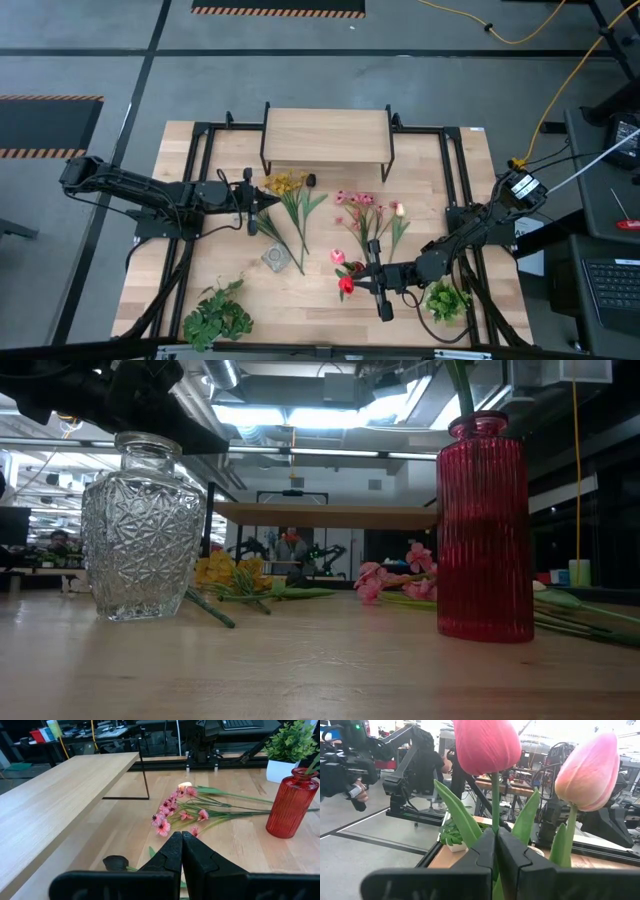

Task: Pick and place flowers into a vace then onto a shelf
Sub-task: Put the red tulip into the red vase

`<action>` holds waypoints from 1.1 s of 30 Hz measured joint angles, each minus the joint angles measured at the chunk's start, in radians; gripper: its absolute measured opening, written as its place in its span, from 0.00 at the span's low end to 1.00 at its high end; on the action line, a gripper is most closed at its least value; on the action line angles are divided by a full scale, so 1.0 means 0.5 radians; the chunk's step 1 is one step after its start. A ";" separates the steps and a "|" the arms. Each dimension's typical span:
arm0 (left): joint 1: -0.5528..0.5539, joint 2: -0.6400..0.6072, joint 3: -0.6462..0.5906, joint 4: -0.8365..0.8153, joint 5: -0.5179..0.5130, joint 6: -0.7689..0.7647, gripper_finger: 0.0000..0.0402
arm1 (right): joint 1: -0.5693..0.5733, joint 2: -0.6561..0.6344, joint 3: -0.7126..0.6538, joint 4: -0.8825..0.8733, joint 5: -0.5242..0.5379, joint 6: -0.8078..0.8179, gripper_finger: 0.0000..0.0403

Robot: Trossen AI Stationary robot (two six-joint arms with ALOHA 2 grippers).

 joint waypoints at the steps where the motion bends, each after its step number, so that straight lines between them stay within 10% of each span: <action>1: 0.000 0.000 0.000 0.000 0.000 0.000 0.01 | 0.000 0.000 0.000 0.000 0.000 0.005 0.03; 23: 0.000 0.000 0.000 0.000 0.000 0.000 0.01 | -0.004 0.001 0.000 0.001 0.003 -0.002 0.03; 33: 0.000 0.000 0.000 0.001 0.000 0.000 0.01 | -0.003 0.003 -0.002 0.001 0.003 -0.002 0.24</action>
